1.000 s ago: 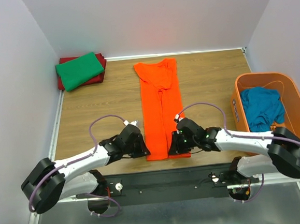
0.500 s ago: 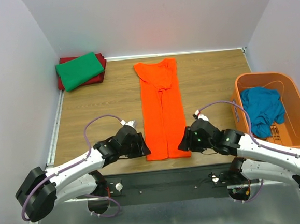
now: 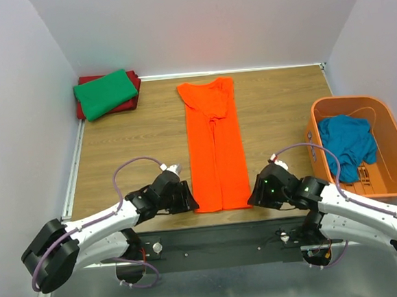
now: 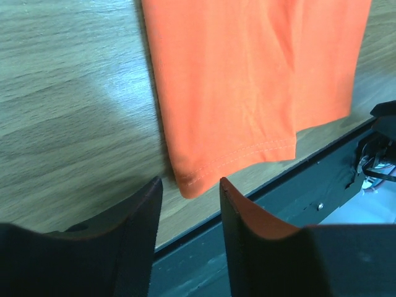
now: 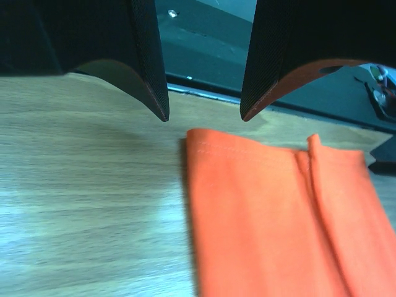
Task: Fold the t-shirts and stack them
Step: Grab the bottom of the folded rectangular tshirt with both arms, then fold the folded rectangular tshirt in 1/3 of the way, then grab one side of the 2/3 rectangular tshirt with both arms
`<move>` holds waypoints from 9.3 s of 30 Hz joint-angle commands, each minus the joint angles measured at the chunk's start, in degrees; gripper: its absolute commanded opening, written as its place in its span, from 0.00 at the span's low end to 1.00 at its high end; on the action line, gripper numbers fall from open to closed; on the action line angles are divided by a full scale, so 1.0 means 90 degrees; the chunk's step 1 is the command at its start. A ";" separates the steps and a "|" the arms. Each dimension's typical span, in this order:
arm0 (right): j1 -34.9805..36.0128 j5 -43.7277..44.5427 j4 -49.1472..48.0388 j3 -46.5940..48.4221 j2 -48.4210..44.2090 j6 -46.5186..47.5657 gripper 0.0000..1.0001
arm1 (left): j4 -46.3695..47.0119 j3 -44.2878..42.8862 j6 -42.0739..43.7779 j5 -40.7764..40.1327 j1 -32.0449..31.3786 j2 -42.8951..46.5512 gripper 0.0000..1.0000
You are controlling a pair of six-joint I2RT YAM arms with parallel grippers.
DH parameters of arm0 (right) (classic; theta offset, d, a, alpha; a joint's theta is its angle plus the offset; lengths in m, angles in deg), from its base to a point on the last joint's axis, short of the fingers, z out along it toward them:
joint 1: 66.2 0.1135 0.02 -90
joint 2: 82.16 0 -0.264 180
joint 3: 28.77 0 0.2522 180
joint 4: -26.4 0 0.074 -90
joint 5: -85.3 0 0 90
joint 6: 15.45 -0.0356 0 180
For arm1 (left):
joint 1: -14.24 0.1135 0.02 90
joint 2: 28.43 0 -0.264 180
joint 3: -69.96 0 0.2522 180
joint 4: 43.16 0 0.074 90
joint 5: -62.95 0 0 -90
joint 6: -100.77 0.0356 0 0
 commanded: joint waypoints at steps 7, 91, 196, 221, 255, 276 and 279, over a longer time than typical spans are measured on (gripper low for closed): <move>-0.1282 -0.1728 -0.0858 -0.0564 0.0414 0.0486 0.54 | 0.0378 0.0280 -0.0066 0.0179 0.0009 -0.0145 0.46; -0.3110 -0.0724 -0.2754 0.4591 0.6089 0.2255 0.01 | 0.1121 -0.4729 0.0579 -0.0378 0.2255 -0.4315 0.00; -0.3853 -0.2298 -0.3360 0.7706 0.9116 0.2812 0.33 | 0.1003 -0.7522 0.2132 0.1185 0.2783 -0.7029 0.00; -0.3872 -0.1936 -0.3438 0.6009 0.7653 0.2881 0.35 | 0.0876 -0.8645 0.1926 0.1233 0.2997 -0.8280 0.00; -0.3609 -0.1888 -0.3711 0.2844 0.5660 0.2881 0.48 | 0.2517 -0.3265 0.1409 0.0599 0.2929 -0.4587 0.40; -0.3501 -0.1761 -0.3789 0.2814 0.5864 0.2578 0.29 | 0.2683 -0.3128 0.1321 0.0648 0.2773 -0.4784 0.28; -0.3501 -0.1634 -0.3789 0.2824 0.5826 0.2617 0.17 | 0.2673 -0.3157 0.1331 0.0667 0.2773 -0.4784 0.12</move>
